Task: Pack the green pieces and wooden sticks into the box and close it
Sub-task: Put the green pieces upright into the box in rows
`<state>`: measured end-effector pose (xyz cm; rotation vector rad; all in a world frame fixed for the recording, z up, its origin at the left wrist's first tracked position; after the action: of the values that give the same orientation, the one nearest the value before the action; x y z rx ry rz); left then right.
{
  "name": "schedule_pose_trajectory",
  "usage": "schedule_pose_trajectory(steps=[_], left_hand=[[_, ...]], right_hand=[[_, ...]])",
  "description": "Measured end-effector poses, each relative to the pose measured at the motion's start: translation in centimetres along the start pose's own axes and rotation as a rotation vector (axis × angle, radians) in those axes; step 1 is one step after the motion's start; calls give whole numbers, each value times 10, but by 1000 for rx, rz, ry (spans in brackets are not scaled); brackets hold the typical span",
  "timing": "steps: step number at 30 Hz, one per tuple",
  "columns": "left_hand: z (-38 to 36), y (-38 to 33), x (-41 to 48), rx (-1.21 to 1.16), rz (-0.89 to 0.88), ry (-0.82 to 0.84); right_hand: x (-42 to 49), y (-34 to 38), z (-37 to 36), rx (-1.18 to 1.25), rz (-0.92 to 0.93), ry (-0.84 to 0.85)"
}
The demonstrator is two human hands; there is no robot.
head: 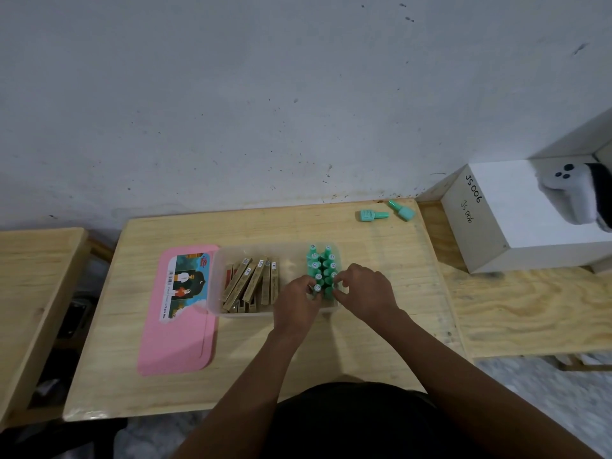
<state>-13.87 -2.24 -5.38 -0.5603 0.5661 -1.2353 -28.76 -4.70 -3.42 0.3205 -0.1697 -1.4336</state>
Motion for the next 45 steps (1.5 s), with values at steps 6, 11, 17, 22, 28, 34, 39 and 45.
schedule_pose_trajectory(steps=[6,11,17,22,28,34,39,45], left_hand=[[7,4,3,-29,-41,28],[16,5,14,-75,-40,-57],[16,-13,33,106,53,34],[13,-17,41,149,91,67],[13,-17,38,118,94,34],[11,-15,31,104,61,12],[16,-13,27,87,86,32],[14,-2,23,66,29,229]], right_hand=[[-1,-8,5,110,-21,22],[2,-18,7,202,-73,10],[4,-18,7,215,-104,5],[9,-12,3,216,-163,7],[12,-9,2,204,-197,1],[9,-13,7,208,-159,-11],[0,-12,9,139,-94,23],[3,-8,8,70,-41,44]])
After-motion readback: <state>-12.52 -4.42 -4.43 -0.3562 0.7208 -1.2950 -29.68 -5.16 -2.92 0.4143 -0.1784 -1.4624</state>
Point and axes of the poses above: each hand's wrist, its own x-axis towards the middle knuckle, its own z-axis out of the back of the hand, y = z × x, the point moved 4 cm from there along x, towards the middle knuckle, and after that the axes turned 8 degrees about -y, right-handed, at the moved point
